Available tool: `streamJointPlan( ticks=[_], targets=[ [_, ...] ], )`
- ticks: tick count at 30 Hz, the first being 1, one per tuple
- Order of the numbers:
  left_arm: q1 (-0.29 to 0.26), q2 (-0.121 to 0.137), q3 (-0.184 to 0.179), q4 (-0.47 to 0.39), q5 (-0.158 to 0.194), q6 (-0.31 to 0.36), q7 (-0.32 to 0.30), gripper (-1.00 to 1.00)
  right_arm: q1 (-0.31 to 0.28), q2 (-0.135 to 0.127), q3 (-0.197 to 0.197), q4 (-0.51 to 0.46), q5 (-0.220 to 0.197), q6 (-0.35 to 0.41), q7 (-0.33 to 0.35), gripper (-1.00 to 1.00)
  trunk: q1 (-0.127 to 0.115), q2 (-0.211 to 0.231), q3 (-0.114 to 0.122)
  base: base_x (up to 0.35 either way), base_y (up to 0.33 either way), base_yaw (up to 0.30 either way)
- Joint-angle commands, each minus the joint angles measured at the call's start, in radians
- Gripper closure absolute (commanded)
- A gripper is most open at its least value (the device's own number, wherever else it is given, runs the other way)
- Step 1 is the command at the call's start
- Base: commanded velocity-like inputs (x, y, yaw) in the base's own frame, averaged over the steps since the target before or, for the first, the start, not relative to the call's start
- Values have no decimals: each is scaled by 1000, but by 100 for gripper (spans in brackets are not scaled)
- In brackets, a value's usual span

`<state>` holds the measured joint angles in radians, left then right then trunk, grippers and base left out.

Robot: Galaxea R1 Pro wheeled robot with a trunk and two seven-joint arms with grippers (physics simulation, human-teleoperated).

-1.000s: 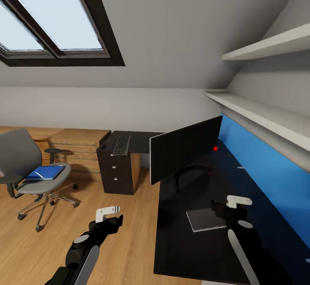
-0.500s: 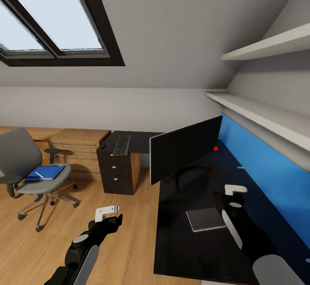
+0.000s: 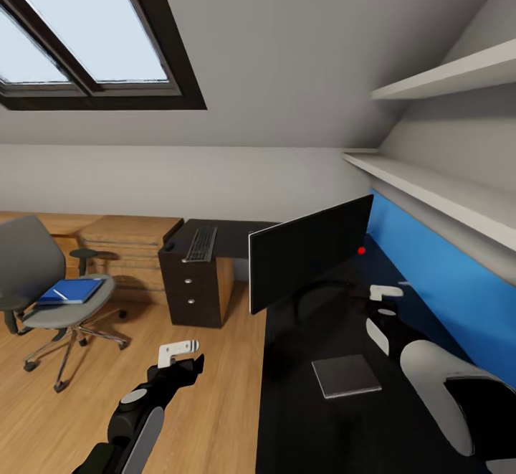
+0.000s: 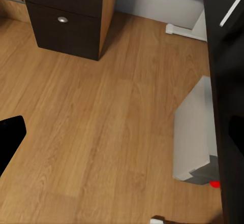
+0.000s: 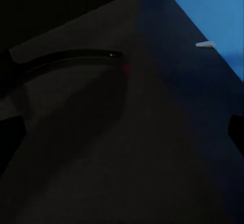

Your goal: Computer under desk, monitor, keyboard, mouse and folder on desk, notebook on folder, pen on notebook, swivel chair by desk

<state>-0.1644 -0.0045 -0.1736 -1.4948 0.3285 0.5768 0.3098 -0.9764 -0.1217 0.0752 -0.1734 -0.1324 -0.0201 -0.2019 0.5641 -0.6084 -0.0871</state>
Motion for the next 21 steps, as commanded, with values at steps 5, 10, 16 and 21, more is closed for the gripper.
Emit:
streamJointPlan(
  ticks=[5, 10, 16, 21],
  targets=[
    [-1, 0, -1, -2, 11, 3, 9, -100, -16, -1, 7, 36, -11, -6, 2, -100, 1, -2, -2, 208, 0, 0],
    [-1, 0, -1, -2, 11, 3, 9, -100, -19, -4, 4, 45, -14, 34, 4, -100, 1, -2, -2, 61, 0, 0],
    [0, 0, -1, -4, 11, 2, 9, -100, -21, -3, 3, 47, -17, 146, 4, -100, 1, -2, -2, 121, 0, 0],
    [0, 0, -1, -47, 20, 4, 9, -100, -21, -4, 0, 43, -20, 256, 4, -100, 5, -9, -5, 23, 0, 0]
  ],
)
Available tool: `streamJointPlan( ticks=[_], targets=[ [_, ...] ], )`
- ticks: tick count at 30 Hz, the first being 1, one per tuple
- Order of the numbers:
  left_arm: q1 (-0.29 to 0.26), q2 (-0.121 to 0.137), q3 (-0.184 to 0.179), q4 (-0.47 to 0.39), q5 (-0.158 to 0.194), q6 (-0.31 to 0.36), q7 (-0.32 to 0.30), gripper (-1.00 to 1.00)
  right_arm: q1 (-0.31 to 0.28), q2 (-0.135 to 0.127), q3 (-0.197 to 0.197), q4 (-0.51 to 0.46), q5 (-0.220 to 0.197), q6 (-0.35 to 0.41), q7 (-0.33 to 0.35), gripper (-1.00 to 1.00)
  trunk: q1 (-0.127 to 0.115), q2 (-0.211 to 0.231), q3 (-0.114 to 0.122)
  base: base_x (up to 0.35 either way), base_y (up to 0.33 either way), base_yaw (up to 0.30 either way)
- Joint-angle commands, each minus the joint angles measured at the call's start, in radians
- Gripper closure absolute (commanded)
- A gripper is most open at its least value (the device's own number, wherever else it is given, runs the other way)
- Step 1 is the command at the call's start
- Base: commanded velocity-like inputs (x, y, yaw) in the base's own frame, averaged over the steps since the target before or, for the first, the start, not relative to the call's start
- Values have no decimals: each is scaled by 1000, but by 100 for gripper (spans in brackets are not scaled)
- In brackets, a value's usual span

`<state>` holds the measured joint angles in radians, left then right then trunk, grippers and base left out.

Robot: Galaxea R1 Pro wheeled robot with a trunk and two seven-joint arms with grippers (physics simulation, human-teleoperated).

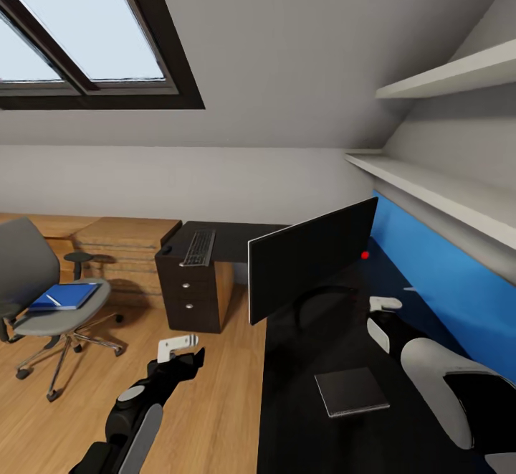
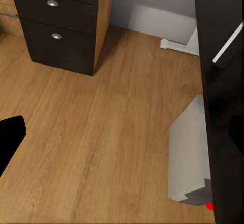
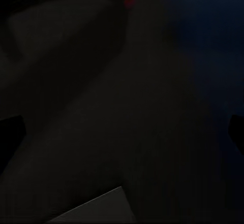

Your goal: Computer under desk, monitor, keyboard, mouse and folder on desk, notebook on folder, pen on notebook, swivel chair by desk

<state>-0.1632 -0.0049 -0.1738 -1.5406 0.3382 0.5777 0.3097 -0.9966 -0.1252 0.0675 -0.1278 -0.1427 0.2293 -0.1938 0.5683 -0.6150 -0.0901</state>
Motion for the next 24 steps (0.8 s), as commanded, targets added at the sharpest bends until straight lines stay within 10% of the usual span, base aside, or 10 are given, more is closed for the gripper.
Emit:
streamJointPlan(
  ticks=[1, 24],
  targets=[
    [-1, 0, -1, -8, 22, 3, 9, -100, 0, -1, 7, -3, -10, 16, -4, -100, 4, -9, -5, 8, 0, 0],
    [-1, 2, 1, -25, 60, 2, 9, -100, -1, 1, 13, -10, -9, 57, 1, -100, 93, -170, -77, 1, 0, 0]
  ],
)
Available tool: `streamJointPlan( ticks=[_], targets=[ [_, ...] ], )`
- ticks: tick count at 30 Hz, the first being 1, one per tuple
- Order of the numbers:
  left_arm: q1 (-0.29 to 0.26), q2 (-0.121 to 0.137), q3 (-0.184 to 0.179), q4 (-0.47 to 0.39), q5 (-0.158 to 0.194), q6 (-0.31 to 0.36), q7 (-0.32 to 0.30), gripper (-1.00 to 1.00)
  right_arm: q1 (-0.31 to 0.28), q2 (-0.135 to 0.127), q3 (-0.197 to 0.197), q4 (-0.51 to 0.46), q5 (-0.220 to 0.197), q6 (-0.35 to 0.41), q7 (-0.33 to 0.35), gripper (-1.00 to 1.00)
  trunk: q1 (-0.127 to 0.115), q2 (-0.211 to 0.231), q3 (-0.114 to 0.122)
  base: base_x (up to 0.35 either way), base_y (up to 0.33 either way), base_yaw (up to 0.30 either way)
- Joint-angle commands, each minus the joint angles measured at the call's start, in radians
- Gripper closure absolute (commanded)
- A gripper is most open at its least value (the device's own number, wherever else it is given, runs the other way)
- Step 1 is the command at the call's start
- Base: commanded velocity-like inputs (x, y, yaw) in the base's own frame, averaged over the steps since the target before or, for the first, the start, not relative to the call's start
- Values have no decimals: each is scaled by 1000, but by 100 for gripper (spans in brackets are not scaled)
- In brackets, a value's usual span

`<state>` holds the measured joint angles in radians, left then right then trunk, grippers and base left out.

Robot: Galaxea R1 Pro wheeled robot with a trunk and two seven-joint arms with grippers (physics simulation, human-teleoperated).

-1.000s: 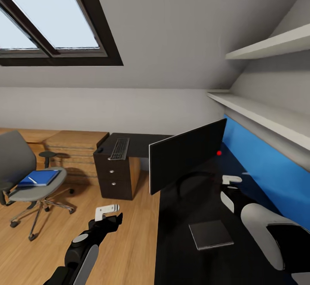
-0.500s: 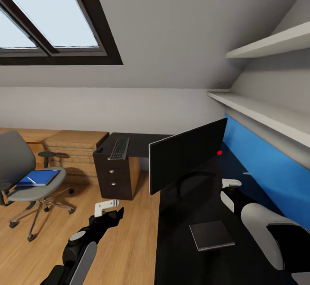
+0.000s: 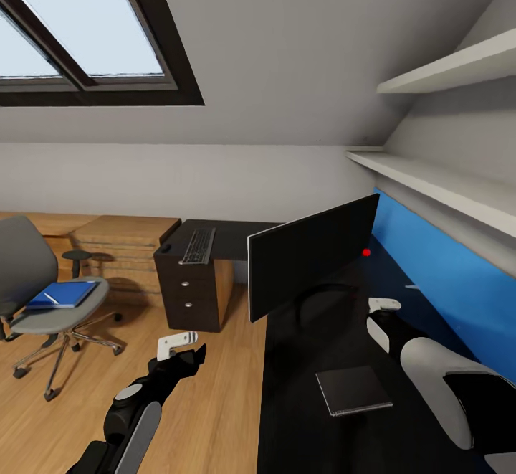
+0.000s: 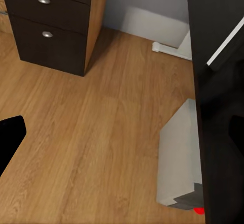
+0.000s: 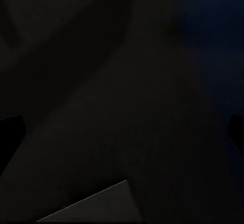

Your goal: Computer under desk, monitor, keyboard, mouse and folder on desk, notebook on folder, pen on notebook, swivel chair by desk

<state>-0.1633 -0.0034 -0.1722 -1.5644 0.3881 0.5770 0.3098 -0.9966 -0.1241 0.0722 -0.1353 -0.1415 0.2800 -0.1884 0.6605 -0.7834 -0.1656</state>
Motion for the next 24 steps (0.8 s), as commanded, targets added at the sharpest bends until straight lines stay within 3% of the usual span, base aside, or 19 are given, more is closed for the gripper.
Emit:
streamJointPlan(
  ticks=[1, 13, 24],
  targets=[
    [-1, 0, -1, -1, 11, 3, 9, -100, 0, 0, 7, -2, -10, 13, -4, -100, 4, -9, -5, 0, 0, 0],
    [-1, -1, -1, 0, 11, 4, 9, -100, 0, 1, 3, -3, -13, 73, 0, -100, 50, -93, -42, 0, 0, 0],
    [-1, -1, -1, 6, 21, 4, 9, -100, 0, 4, 8, -3, -12, 71, 0, -100, 92, -170, -77, 0, 0, 0]
  ],
)
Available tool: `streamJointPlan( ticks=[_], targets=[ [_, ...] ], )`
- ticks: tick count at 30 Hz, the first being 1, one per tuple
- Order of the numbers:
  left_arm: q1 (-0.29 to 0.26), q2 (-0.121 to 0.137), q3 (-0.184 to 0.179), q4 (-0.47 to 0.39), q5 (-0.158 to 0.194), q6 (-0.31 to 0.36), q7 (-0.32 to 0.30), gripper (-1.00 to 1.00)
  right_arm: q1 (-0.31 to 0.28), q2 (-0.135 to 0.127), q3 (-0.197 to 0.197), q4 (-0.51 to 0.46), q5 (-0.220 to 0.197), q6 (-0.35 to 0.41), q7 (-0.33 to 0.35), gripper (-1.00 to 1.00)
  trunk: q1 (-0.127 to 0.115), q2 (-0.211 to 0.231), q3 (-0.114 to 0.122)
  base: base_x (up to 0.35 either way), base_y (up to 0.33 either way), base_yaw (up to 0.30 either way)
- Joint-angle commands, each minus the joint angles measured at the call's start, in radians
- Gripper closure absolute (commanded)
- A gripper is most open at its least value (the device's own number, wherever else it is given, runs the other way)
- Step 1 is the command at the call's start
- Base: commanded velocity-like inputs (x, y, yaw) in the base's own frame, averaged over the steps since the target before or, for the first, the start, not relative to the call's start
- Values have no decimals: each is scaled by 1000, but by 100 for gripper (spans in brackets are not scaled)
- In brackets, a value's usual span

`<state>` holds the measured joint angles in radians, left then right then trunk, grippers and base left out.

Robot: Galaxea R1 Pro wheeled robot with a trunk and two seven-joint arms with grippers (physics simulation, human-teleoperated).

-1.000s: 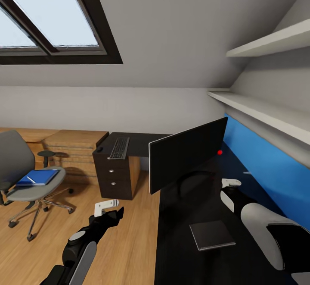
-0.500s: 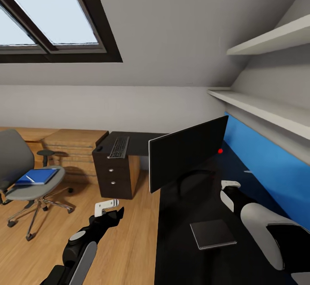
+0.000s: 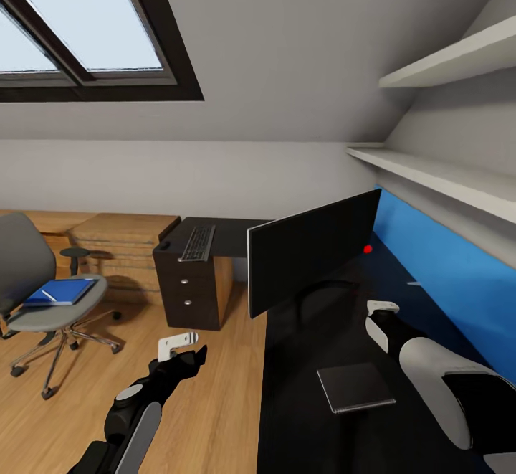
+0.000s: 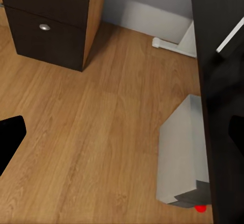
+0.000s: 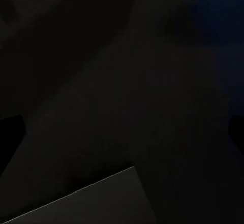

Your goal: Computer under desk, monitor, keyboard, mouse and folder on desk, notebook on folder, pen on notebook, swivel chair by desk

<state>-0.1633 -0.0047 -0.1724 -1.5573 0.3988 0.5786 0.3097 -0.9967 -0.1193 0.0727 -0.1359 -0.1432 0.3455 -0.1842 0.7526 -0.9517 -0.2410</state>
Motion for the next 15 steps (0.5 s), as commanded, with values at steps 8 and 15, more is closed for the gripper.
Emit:
streamJointPlan(
  ticks=[8, 15],
  targets=[
    [-1, 0, -1, -1, 14, 3, 9, -100, 0, 0, 7, -2, -10, 5, -1, -100, 31, -57, -27, 0, 0, 0],
    [-1, 0, -1, -1, 15, 3, 9, -100, 0, -1, 7, -2, -5, 1, 16, -100, 58, -106, -49, 0, 0, 0]
  ],
)
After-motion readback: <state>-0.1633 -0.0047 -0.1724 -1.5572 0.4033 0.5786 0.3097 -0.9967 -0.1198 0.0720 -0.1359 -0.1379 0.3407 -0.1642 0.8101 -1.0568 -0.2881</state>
